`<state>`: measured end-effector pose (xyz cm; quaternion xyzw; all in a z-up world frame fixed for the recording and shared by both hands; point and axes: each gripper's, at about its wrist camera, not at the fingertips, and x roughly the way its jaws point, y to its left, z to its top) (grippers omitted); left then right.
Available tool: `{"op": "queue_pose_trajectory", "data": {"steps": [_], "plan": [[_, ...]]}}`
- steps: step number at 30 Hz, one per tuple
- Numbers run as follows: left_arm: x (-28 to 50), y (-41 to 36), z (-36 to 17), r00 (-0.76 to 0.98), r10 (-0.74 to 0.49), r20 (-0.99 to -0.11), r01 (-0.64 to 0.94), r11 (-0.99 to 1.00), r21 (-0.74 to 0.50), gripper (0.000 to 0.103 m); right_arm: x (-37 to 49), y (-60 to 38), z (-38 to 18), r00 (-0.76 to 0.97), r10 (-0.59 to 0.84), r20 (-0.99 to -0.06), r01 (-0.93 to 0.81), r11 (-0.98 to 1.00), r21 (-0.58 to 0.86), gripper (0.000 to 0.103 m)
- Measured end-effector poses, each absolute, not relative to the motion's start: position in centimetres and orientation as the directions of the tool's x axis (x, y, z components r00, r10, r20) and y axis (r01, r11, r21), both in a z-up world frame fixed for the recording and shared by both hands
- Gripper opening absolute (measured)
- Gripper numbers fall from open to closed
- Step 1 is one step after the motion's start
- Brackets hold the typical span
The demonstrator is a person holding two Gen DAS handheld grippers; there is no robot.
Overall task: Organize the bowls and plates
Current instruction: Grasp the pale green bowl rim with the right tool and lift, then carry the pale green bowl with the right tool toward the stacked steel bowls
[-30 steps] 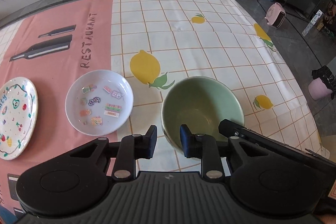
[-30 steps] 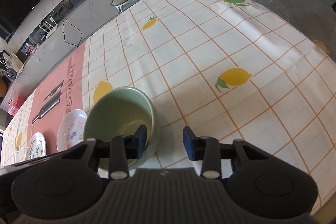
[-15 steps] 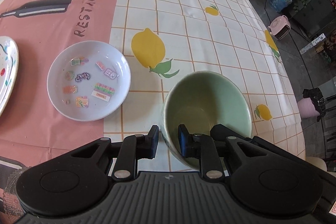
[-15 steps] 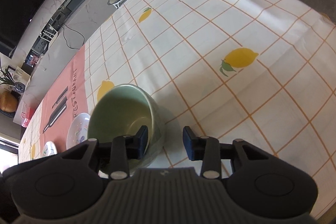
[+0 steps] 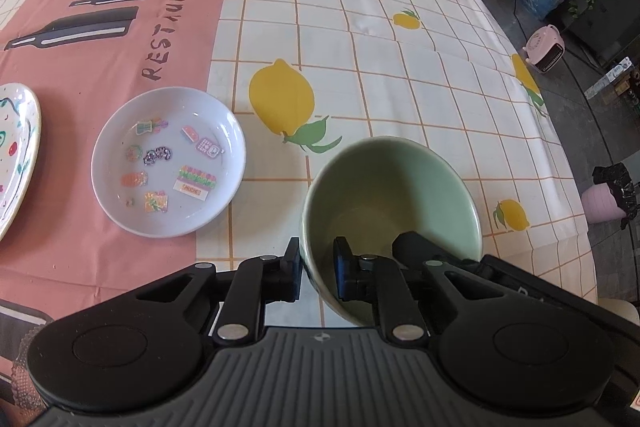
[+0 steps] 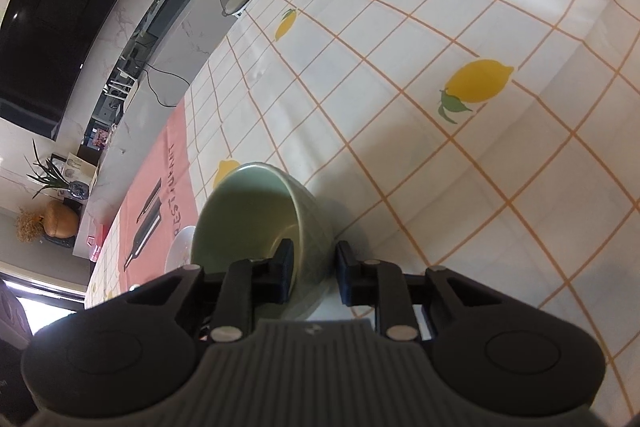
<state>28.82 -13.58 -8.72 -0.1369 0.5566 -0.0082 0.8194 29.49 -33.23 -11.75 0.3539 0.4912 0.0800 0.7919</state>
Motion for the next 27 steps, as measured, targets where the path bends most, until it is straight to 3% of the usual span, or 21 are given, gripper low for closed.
{"op": "queue_pose_trajectory", "data": {"steps": [14, 27], "plan": [[27.2, -14.7, -4.7, 0.409, -0.13, -0.903, -0.136, 0.97, -0.201, 0.018, 28.0, -33.9, -8.8, 0.589, 0.444, -0.675, 0.158, 0.756, 0.636, 0.015], [22.7, -12.5, 2.5, 0.469, -0.037, -0.883, -0.159, 0.979, -0.125, 0.018, 25.4, -31.8, -3.7, 0.604, 0.535, -0.59, 0.01, 0.735, 0.678, 0.009]]}}
